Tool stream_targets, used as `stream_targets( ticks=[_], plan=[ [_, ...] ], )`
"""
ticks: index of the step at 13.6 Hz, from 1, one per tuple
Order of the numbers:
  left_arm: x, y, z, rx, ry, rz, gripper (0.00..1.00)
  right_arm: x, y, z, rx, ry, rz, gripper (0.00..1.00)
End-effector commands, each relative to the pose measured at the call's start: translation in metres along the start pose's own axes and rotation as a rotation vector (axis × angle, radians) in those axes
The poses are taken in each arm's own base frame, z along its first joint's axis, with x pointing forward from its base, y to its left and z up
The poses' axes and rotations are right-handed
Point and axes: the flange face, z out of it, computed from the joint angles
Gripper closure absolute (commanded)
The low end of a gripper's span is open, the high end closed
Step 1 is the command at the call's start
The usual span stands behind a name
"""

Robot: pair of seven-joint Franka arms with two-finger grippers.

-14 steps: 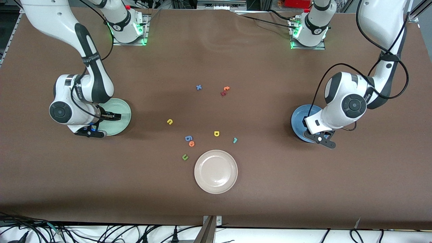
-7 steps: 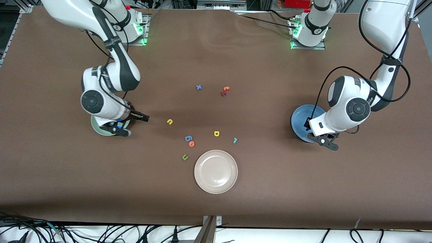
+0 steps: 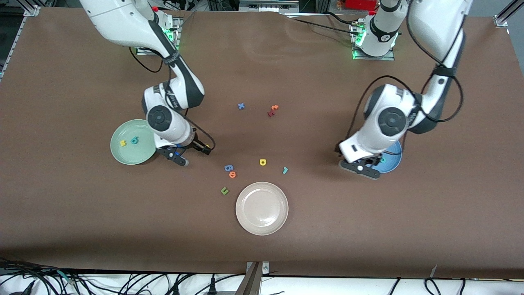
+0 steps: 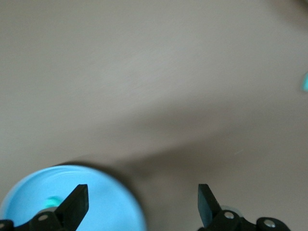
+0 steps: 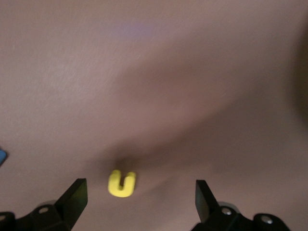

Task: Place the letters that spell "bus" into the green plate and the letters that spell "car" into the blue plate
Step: 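Grasp the yellow u with the right gripper while the left gripper reaches letters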

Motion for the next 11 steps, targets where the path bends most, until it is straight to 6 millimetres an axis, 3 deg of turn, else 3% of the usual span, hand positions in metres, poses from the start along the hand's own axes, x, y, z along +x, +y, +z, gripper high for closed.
stream_targets(
  ticks=[1,4,6,8,11],
  plan=[
    [0.025,0.056,0.004,-0.016,0.023,-0.141,0.0,0.007,-0.003,0.009,0.018,0.004,0.031,0.01],
    [0.046,0.142,0.017,-0.054,0.051,-0.268,0.0,0.001,-0.007,0.018,0.021,0.009,0.04,0.07],
    [0.061,0.188,0.025,-0.086,0.04,-0.318,0.0,-0.001,-0.01,0.018,0.027,0.013,0.041,0.13],
    [0.068,0.216,0.028,-0.114,0.029,-0.327,0.0,-0.001,-0.01,0.018,0.026,0.012,0.041,0.23],
    [0.077,0.243,0.045,-0.129,0.037,-0.333,0.0,-0.002,-0.01,0.018,0.028,0.012,0.042,0.23]
  ],
)
